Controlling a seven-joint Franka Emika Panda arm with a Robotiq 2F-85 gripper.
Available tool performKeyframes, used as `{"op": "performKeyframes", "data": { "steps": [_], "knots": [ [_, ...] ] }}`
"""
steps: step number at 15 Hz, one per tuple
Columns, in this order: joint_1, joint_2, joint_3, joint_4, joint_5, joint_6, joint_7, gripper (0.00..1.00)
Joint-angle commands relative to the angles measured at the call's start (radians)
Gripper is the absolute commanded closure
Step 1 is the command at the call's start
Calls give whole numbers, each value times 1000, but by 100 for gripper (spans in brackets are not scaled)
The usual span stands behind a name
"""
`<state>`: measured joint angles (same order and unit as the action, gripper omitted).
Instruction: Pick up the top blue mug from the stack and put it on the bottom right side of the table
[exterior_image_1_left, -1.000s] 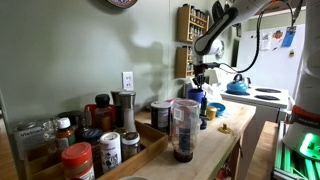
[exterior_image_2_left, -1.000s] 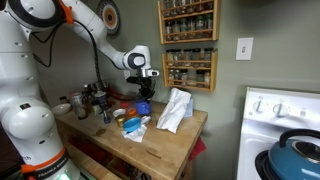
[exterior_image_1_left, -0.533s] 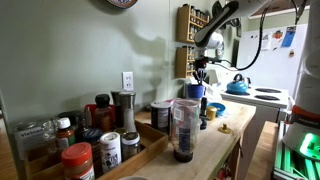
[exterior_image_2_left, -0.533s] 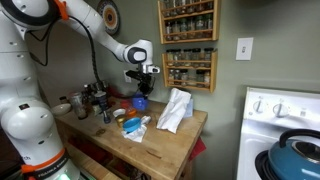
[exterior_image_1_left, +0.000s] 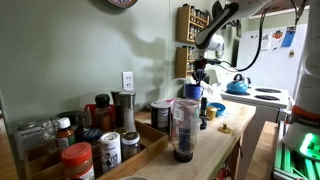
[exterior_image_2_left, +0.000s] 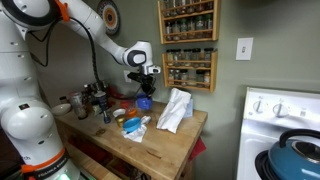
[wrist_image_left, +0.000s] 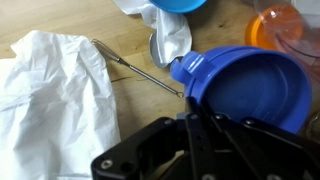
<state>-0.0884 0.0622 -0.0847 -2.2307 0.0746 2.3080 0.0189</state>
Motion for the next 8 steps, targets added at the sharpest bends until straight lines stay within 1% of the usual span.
{"op": "performKeyframes", "data": {
  "steps": [1, 3, 4, 6, 8],
  "knots": [
    [23, 8, 6, -70, -122, 171, 115, 99],
    [38, 29, 8, -93, -209, 218, 175, 99],
    [45, 36, 10, -99, -234, 207, 181, 99],
    [56, 44, 27, -114, -214, 166, 124, 99],
    [60, 50, 53, -122, -140, 125, 43, 99]
  ]
}}
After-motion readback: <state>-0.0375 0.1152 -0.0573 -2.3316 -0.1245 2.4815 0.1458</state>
